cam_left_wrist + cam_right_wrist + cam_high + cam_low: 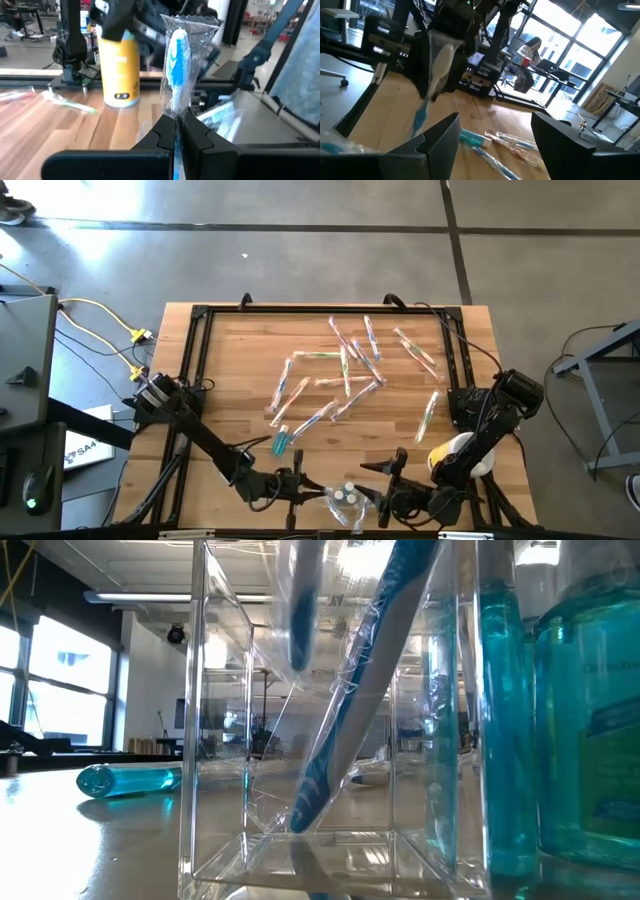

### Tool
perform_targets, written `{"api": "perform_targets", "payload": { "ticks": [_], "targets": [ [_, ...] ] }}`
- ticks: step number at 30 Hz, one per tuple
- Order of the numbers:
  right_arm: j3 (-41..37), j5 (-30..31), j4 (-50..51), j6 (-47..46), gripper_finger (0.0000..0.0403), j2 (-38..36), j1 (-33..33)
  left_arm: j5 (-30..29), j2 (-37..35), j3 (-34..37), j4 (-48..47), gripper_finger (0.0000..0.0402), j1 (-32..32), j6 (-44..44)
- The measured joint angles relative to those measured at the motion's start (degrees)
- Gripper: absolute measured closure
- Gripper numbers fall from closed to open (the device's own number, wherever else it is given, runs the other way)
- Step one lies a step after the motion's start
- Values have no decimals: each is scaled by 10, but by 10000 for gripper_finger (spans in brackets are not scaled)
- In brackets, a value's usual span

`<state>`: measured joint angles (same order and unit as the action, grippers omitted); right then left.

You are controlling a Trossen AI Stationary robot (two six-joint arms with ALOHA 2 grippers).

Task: Pick & Place toothbrushing station
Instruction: Put the blue toothbrush into the transparent organizer

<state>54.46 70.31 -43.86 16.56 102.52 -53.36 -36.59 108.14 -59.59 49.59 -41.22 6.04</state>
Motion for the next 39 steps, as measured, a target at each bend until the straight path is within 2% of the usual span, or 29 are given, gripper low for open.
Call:
{"api": "perform_targets", "payload": {
  "ticks": [8,19,24,34,39],
  "targets": [
    [0,3,-1,1,164,0,3,3,5,0,-35,399,5,16],
    [0,1,3,2,164,0,3,3,5,0,-73,354,4,34],
    [0,1,4,2,164,0,3,1,5,0,-99,322,4,35],
    [0,1,4,2,164,0,3,1,5,0,-120,227,3,35],
    [0,1,4,2,164,0,3,0,4,0,-121,213,3,47]
  ]
}}
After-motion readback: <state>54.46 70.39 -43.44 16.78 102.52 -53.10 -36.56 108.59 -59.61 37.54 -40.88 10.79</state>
